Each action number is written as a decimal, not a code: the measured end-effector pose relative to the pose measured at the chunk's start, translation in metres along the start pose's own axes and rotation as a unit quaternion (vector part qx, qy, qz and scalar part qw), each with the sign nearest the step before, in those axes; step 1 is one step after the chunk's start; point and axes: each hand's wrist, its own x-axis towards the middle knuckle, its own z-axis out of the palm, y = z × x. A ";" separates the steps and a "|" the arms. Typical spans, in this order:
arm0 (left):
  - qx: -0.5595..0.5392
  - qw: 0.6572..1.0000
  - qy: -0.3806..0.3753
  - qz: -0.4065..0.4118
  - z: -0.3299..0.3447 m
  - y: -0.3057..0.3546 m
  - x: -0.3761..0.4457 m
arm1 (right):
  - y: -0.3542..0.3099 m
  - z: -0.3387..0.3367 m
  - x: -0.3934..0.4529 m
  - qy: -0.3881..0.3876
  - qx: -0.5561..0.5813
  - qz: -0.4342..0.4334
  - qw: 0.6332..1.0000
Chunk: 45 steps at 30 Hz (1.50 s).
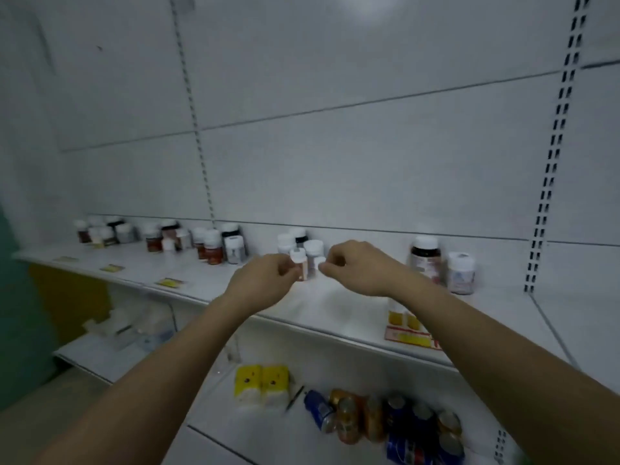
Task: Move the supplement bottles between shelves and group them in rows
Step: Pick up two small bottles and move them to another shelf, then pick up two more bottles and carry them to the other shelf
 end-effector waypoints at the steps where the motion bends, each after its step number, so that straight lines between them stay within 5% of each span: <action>1: 0.008 1.000 0.004 -0.019 -0.015 -0.013 -0.005 | -0.018 0.006 0.010 -0.017 -0.012 -0.013 1.000; 10: 0.033 0.990 0.029 -0.137 -0.126 -0.167 -0.037 | -0.180 0.064 0.094 -0.026 -0.006 -0.099 0.995; 25: 0.023 0.977 0.073 -0.197 -0.252 -0.451 -0.074 | -0.424 0.231 0.239 -0.067 -0.020 -0.136 0.988; 45: 0.010 0.982 0.052 -0.181 -0.266 -0.724 0.111 | -0.476 0.410 0.529 -0.093 0.069 -0.087 0.989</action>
